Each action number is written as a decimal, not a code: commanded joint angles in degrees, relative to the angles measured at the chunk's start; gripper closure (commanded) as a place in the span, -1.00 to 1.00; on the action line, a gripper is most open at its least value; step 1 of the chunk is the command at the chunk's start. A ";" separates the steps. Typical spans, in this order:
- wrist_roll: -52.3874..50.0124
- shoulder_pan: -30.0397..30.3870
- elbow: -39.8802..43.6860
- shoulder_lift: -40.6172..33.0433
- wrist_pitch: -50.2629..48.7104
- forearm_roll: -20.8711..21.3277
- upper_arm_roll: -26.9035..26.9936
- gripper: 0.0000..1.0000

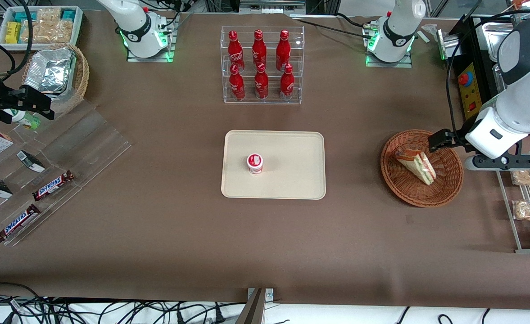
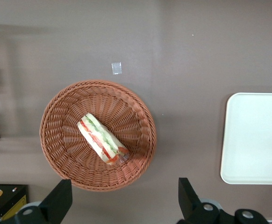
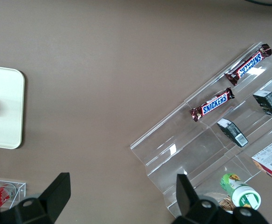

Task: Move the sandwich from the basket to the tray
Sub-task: 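Move the left gripper over the wrapped sandwich in the wicker basket, then lower the left gripper and close it on the sandwich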

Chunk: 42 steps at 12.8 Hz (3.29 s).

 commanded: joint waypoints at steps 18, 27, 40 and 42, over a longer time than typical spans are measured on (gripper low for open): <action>-29.89 6.60 -15.36 1.63 11.91 0.59 1.09 -1.00; -50.38 6.07 -32.18 -0.58 30.47 11.58 0.04 -1.00; -65.96 5.72 -37.19 5.40 42.34 23.27 -1.37 -1.00; -66.31 5.72 -38.16 5.40 43.05 23.36 -1.37 -1.00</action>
